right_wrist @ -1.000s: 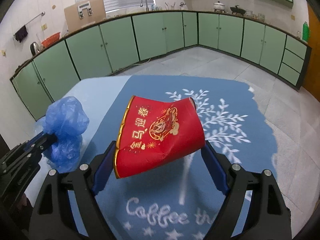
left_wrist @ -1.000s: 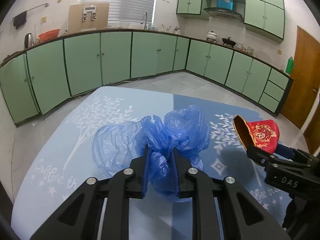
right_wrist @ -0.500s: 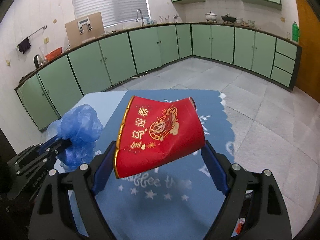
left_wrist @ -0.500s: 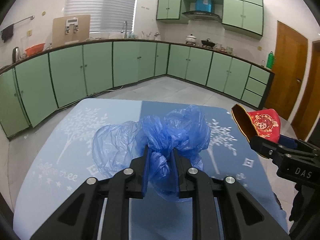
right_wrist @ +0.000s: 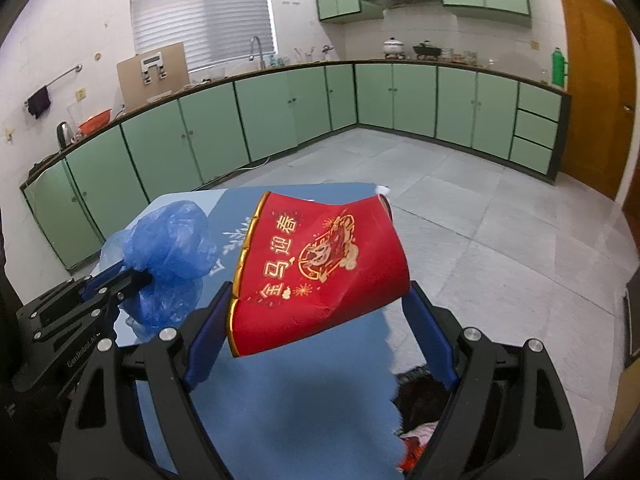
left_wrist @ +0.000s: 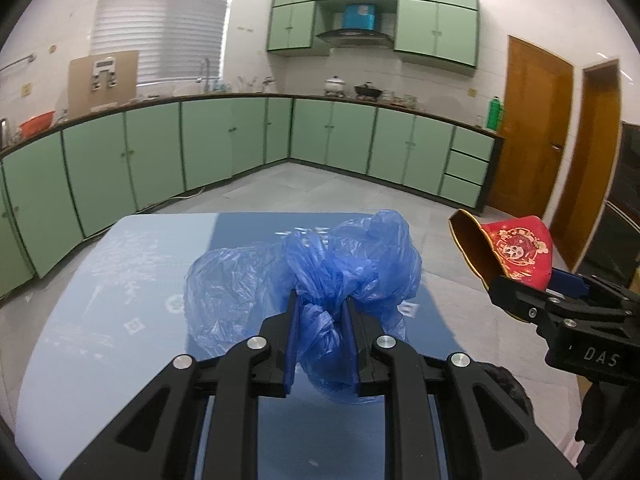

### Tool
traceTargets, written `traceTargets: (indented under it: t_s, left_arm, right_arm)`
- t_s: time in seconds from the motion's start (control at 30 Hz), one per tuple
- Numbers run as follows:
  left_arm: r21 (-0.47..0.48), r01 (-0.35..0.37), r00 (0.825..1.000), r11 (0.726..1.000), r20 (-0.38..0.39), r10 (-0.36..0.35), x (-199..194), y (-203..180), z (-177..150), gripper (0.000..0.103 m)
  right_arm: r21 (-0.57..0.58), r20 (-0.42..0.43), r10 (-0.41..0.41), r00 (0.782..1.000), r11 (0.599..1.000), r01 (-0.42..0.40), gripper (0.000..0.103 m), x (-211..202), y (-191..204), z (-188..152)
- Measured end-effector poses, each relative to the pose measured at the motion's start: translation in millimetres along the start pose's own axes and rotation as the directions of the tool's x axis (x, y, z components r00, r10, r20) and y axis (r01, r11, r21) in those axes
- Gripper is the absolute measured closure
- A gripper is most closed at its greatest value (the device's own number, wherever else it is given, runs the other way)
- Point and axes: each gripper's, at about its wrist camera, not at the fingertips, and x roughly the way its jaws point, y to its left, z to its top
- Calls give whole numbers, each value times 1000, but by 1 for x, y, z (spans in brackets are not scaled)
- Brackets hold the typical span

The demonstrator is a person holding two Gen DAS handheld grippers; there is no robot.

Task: Collect trash
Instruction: 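Carry blue bag and red cup over the bin and open both grippers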

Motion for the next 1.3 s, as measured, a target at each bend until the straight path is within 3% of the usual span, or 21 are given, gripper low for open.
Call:
traceTargets:
  t_s: [0.33,0.67,0.93,1.3]
  left_arm:
    - [69,131,991,989,-32,-129,-6,-64,-17,84]
    - [173,277,959,945,-116,-260,4,-135,-39,84]
    - [225,358,929,906,-182,-321,17,-181,-59,84]
    - [254,407,908,877,-214,-359,38,-222,-70,84]
  right_arm:
    - [73,-9,-110,994,991,111,22,-46,-60,-41]
    - [154,-42,-214,976,964,218,22,-76,-114,-84]
    - [208,-75,-277,958,935,286,22,-93,-147,-117]
    - [243,-116,-306,945,914,326,22,-93,-176,-138]
